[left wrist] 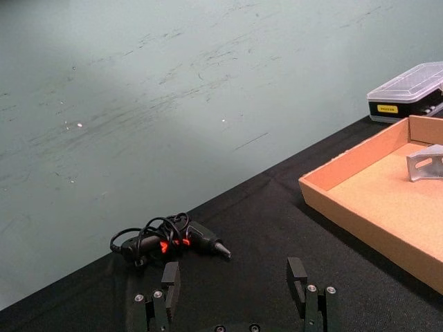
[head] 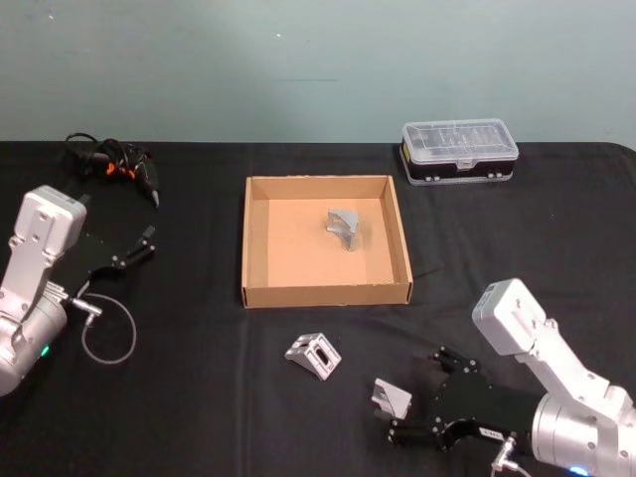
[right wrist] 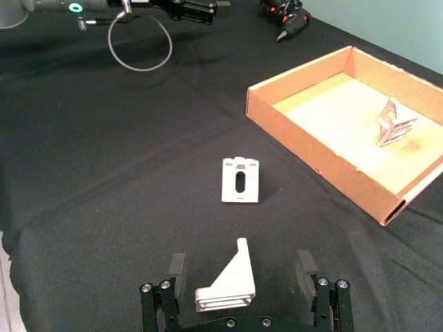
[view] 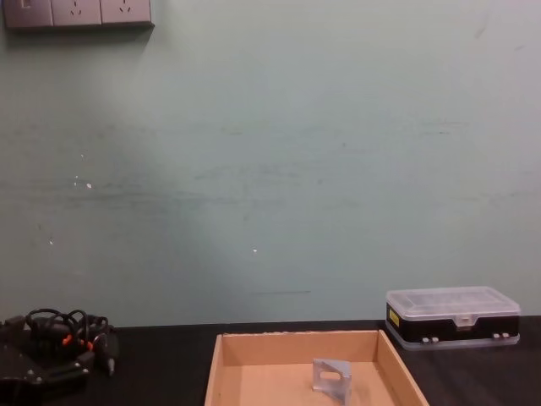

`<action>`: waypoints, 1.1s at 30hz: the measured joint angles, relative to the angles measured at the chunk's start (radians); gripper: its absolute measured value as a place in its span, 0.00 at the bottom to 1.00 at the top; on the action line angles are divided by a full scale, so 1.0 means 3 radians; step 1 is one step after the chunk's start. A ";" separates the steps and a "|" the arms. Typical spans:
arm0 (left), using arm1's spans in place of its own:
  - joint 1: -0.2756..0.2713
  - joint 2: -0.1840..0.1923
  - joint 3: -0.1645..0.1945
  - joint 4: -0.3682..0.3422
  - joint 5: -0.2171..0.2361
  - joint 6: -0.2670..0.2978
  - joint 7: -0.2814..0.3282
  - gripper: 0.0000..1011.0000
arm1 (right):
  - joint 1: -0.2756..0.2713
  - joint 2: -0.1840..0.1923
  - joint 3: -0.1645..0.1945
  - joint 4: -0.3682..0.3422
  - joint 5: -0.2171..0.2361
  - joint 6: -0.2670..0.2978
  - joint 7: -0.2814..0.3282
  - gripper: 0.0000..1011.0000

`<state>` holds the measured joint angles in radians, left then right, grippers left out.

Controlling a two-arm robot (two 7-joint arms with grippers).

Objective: Use one hand to pick up the angle iron from the table and place it into the box.

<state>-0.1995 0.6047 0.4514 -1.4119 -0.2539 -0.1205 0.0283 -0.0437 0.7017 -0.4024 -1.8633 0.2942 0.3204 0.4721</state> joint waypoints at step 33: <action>0.0000 0.0000 0.0000 0.0000 0.0000 0.0000 0.0000 1.00 | 0.0003 -0.0104 -0.0077 0.0169 -0.0105 0.0037 0.0003 0.99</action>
<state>-0.1995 0.6047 0.4513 -1.4120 -0.2539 -0.1205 0.0282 -0.0429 0.6706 -0.4256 -1.8125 0.2628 0.3315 0.4732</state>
